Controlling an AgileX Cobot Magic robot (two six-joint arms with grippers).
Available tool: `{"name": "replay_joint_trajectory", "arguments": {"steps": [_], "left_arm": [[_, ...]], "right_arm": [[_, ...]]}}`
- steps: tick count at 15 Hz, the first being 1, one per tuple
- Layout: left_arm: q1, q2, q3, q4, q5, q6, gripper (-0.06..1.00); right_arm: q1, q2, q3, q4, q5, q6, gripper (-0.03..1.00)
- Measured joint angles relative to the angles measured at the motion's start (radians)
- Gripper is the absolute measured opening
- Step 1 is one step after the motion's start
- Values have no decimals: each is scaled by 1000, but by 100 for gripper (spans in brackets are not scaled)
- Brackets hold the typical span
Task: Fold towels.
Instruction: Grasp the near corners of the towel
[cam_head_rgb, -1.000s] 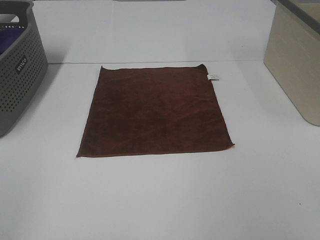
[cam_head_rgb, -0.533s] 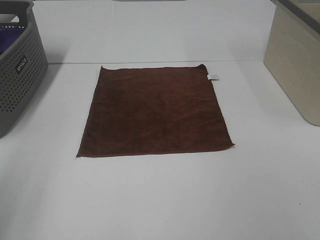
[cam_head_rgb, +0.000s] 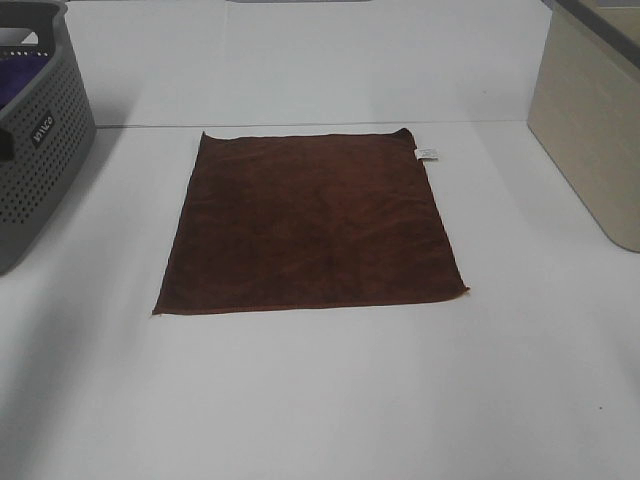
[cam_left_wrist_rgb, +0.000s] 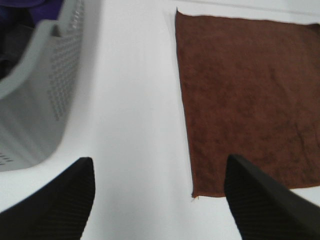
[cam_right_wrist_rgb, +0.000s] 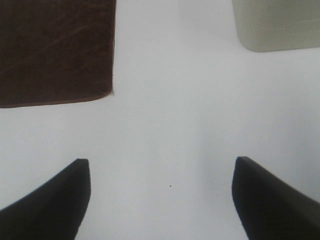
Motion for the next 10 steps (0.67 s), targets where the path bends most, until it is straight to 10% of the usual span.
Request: {"name": "replay_joint_trajectory", "arguments": {"steps": [10], "left_arm": [[-142,522,-120,-172,15,13,68]], "right_arm": [[0,711,-323,295,-8,-137,73]]}}
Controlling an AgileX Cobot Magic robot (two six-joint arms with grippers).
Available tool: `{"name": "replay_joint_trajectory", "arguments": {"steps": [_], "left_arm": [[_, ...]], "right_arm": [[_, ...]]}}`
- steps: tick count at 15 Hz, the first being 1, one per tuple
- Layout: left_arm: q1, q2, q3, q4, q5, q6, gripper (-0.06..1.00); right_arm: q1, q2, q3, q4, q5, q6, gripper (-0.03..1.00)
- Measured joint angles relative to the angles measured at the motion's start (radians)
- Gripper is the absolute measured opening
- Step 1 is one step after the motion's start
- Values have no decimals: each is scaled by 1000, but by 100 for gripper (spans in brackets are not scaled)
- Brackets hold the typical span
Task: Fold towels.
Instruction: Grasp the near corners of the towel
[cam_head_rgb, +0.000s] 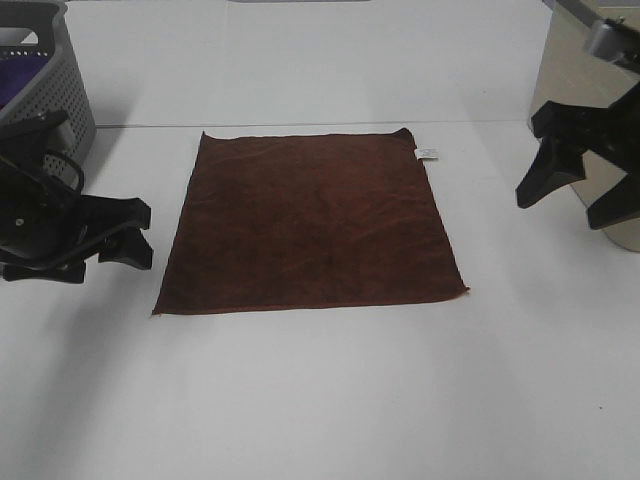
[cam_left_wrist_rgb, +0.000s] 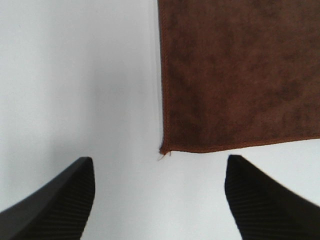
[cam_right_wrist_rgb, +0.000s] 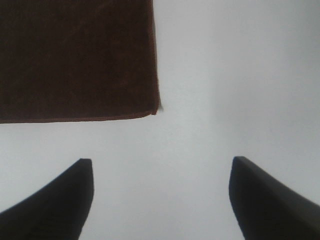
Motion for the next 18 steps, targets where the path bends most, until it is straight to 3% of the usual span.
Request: {"name": "replay_joint_trajectory", "arguments": {"steps": [2,5,6,8,11,15,18], "left_arm": [[0,90,-9,-37,-5,0,68],[29,127,-43,-47,8,0,68],[71,152,-91,-77,45,35,68],[84,180,-113,-167,73,133,68],[103,245,-113,-372,118,333,68],[209,321,-119,-707,256,667,68],[210,362,-120,-877,306,817,68]], "right_arm": [[0,171,-49,118,6,-107,71],[-4,259,-92,149,37,-158,71],[-36,321,-116,220,66,-222,70],[-109,371,-119,335,107,-344,69],[-164,428,-121,399,130,-425,69],[-165,463,-122,400,129,-456,69],[-165,489,-124,401,128,-462,69]]}}
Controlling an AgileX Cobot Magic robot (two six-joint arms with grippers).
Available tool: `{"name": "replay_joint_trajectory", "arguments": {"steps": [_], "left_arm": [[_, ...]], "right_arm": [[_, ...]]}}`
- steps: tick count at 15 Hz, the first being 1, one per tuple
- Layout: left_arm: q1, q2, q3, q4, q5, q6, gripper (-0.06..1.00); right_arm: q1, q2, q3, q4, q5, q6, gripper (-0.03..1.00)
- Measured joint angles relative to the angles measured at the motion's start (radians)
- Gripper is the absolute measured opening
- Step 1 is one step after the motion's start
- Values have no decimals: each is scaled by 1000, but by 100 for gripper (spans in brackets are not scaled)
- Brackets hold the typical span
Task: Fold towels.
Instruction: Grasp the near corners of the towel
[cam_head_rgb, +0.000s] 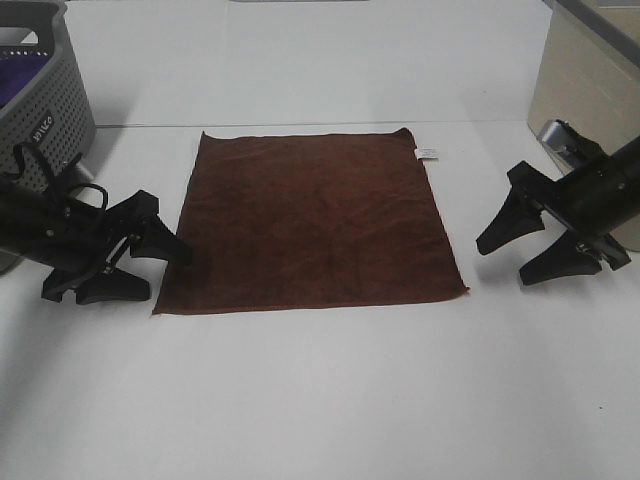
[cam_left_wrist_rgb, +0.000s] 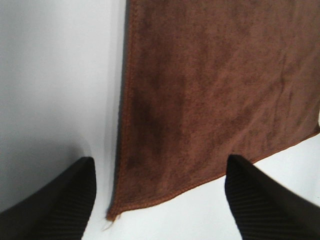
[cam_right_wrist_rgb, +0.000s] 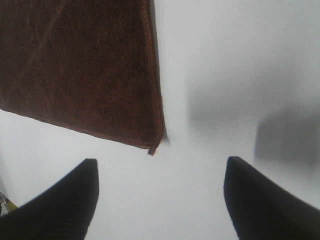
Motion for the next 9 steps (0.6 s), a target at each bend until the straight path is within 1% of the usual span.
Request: {"name": "replay_joint_trajectory", "arguments": {"steps": [1,3,4,6,9], "left_arm": [[-2,10,0,-37,11,22,68],[-29,20,-1,-79,15,57,68],[-49,25,-2,-100,12,74,68],[-84,39,-6,-148,6,94,67],[-91,84,-32,-202,56,100,66]], "right_arm": [[2,16,-1,4,0,-1,69],[32,53,0,9,-9,-13,69],[63,61,0,30,-21,-21,69],[112,78,-3,103,-49,-23,68],[159,123,-36,182,-51,-28,63]]}}
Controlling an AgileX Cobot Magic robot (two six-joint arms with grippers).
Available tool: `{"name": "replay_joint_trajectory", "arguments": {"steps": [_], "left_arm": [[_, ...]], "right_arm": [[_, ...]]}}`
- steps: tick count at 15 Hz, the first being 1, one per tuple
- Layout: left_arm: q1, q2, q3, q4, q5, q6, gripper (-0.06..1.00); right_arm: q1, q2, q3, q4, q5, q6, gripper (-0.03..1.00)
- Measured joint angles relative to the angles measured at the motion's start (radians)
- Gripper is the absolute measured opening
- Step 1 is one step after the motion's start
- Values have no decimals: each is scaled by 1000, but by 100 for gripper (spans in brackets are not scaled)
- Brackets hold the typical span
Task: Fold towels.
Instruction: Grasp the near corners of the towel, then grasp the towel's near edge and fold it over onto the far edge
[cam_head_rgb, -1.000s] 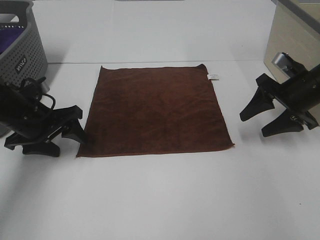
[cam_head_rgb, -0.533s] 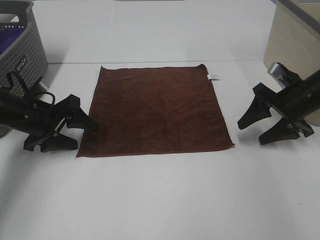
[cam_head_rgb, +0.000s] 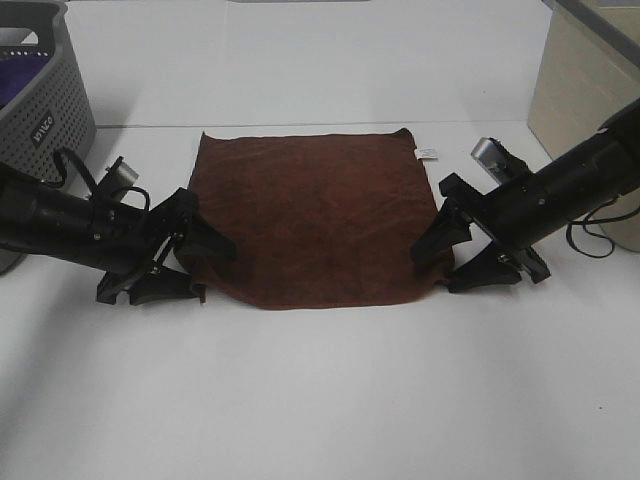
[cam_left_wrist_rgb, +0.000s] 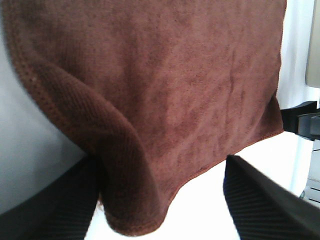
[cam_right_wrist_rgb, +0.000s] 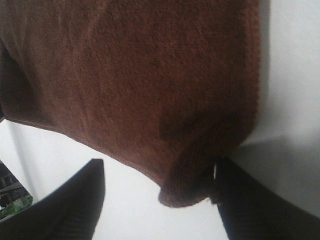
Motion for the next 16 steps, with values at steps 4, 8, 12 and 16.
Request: {"name": "replay_joint_trajectory", "arguments": {"steps": [4,8,12,16], "left_arm": [[-2,34,-24,-3,0,0,34],[-2,33,-30,66,-26,-4,2],[-7,-15,-29,277,-22,-130,1],[-16,-131,28,530,4,-387,1]], "right_arm": [[49,26,-35,-1,-29,2,35],[49,33,-37,-85,-27,84,2],[52,-20,1,-157,-16,132,2],[62,-123,142,-131,18,156,2]]}}
